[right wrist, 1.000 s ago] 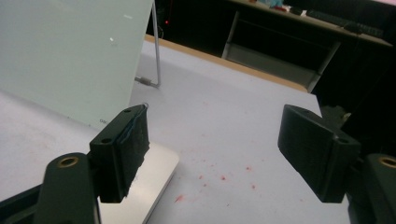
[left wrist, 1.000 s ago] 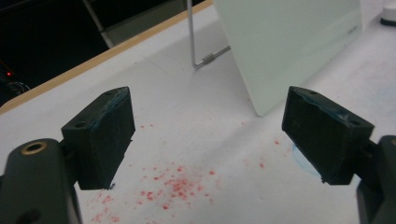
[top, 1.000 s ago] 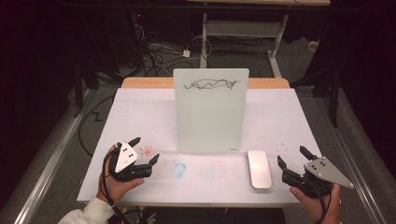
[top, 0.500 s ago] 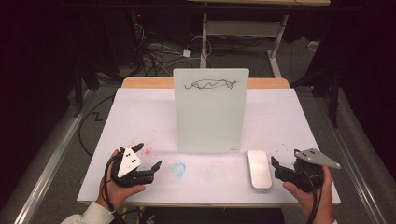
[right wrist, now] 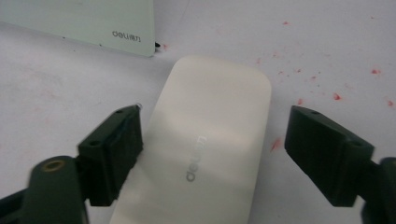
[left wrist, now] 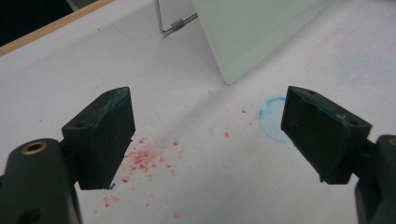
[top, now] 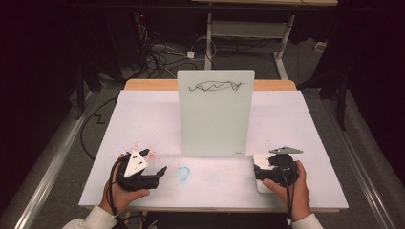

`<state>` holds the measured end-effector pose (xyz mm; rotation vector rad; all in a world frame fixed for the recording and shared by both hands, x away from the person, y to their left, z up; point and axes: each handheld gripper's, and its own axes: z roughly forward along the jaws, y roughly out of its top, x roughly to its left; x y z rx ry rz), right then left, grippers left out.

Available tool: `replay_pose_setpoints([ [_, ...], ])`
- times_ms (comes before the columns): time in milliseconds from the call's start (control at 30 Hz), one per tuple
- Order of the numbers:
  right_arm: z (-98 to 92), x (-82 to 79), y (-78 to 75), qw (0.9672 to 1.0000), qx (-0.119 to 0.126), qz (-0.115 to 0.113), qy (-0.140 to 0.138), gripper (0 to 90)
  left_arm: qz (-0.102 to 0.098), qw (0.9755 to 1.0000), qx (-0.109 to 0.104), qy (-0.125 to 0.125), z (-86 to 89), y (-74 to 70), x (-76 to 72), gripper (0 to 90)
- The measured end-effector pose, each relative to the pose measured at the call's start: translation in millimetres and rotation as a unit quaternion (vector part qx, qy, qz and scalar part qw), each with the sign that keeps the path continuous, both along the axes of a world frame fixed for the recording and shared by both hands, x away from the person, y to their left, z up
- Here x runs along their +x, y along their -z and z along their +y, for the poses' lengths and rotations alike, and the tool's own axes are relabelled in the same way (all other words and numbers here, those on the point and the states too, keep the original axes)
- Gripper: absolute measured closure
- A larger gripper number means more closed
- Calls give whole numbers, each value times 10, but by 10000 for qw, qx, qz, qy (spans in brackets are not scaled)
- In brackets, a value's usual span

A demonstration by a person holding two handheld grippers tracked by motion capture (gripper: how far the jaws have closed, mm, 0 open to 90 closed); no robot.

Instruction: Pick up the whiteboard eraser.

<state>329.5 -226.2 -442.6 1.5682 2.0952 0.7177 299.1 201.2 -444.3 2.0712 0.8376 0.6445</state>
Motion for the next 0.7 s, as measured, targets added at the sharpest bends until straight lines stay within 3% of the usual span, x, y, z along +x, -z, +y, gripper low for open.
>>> replay_pose_setpoints([
  [167,59,46,94,9999,-65,79,31,203,-72,9999,105,51,-25,22,7,170],
  [267,84,65,141,9998,-144,129,45,206,-4,9999,160,59,-49,36,1,170],
  [300,75,80,186,9997,-54,205,86,204,-63,9997,215,80,-50,36,5,170],
  [433,79,80,183,9998,-106,156,76,217,43,9998,182,75,-53,46,-1,170],
  [500,100,65,171,9998,-185,45,101,294,87,9998,164,108,-55,50,-6,170],
  [600,92,69,171,9998,-166,54,72,295,11,9997,182,169,-62,40,-20,170],
  [700,84,64,166,9999,-151,24,37,302,71,9997,148,187,-67,41,-31,170],
])
